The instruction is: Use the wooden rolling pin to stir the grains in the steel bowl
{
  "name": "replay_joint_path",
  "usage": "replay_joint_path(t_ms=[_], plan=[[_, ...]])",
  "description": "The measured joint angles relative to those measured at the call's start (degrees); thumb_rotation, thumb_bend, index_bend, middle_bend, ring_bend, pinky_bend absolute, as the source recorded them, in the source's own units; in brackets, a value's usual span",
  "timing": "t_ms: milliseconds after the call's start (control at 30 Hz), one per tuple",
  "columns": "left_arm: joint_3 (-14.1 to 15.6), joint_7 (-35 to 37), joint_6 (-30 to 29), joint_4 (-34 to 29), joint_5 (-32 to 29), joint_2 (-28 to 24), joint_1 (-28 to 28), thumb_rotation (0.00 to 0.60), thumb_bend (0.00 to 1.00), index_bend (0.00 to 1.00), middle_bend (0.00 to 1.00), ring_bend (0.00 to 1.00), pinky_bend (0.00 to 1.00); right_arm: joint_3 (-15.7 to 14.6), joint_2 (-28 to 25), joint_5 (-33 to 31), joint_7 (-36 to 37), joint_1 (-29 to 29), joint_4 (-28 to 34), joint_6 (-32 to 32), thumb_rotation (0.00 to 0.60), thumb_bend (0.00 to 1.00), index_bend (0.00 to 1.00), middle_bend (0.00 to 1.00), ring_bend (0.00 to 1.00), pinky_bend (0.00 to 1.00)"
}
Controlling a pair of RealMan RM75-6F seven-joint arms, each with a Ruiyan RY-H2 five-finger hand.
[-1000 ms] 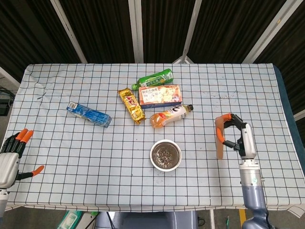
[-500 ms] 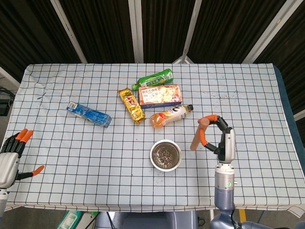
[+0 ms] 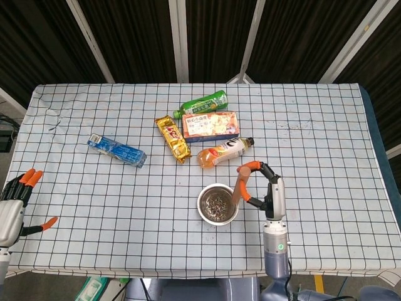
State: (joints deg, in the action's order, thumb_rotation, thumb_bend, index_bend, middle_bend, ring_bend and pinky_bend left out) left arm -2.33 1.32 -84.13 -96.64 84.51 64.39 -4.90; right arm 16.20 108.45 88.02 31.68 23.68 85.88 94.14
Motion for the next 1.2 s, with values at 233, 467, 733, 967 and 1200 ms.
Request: replay_joint_path(t_ms=[233,467,733,967,1200], plan=[[-0.16,-0.10,0.27,-0.16,-0.62,0.07,-0.03,0.600,0.09,0.00,0.00,0.00,0.00,0.20,3.38,0.82,0.46,1.05,-1.62,0.14,0.600,0.61,0.77,0.63,0.54,0.48],[-0.23,-0.04,0.40,-0.36,-0.96,0.05,-0.01,0.600,0.09,0.00,0.00,0.00,0.00,2.04,6.74,-0.16,1.56,2.34,-4.69,-0.14,0.600,0.61,0.77,0.63,0.54,0.48],[-0.28,-0.13,0.62,-0.37,-1.18,0.04,-0.10,0.600,0.09,0.00,0.00,0.00,0.00,1.65,8.51,-0.54,3.29,2.41,-8.58,-0.33,0.600,0.61,0.77,0.63,0.54,0.48],[-0.47,-0.61,0.75,-0.76,-1.87,0.04,-0.06,0.600,0.09,0.00,0.00,0.00,0.00,1.89,10.22,-1.15,4.77,2.67,-12.09,-0.78,0.600,0.61,0.77,0.63,0.54,0.48],[-0.52,-0.51,1.00,-0.79,-2.08,-0.05,-0.13,0.600,0.09,0.00,0.00,0.00,0.00,1.28,11.87,-1.52,6.12,2.53,-16.09,-1.00,0.600,0.61,0.77,0.63,0.54,0.48]])
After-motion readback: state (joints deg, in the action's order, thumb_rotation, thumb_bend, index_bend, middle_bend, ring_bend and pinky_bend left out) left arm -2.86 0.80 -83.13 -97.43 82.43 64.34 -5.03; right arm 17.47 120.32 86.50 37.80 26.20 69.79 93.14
